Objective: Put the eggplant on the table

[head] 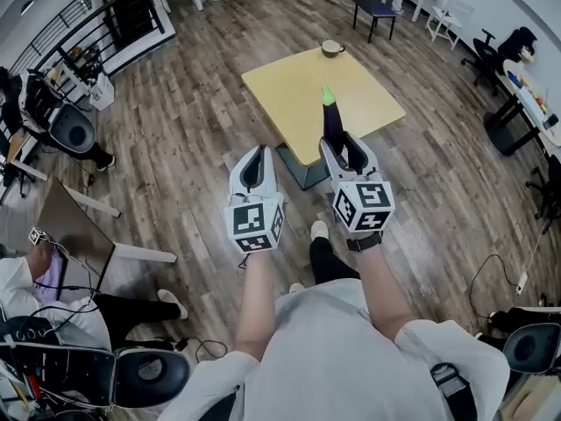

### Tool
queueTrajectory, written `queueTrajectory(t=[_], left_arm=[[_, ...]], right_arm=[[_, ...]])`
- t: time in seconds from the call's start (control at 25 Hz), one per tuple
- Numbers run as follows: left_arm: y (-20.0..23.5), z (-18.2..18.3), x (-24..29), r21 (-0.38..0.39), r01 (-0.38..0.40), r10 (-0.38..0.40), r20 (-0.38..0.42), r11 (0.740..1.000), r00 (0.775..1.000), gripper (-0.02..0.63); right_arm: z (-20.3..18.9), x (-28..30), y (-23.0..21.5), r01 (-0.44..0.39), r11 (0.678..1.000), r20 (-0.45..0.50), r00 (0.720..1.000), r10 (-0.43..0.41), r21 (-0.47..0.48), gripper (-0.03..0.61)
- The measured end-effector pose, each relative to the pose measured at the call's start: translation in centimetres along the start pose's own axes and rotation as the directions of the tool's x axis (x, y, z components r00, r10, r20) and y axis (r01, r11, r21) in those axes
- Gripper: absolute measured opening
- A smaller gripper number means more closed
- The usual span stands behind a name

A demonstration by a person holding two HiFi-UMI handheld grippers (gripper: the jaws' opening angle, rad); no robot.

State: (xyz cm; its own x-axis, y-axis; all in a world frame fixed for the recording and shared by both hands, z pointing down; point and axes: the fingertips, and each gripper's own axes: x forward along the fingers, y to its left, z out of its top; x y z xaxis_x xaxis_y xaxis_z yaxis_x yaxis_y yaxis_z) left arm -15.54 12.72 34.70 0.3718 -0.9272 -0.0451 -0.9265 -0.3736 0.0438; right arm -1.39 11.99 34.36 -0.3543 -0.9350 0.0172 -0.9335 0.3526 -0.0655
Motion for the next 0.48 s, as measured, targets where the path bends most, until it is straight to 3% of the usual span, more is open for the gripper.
queueTrajectory(t=[0.48], left_arm=[[3.4,3.8,15.7,0.114,-0.044,0.040,0.037,0.992,0.998,0.009]], right_arm=[[6.0,15.1,-7.2,-0.065,0.997,0.110,0.992,0.062,0.029,0.201]])
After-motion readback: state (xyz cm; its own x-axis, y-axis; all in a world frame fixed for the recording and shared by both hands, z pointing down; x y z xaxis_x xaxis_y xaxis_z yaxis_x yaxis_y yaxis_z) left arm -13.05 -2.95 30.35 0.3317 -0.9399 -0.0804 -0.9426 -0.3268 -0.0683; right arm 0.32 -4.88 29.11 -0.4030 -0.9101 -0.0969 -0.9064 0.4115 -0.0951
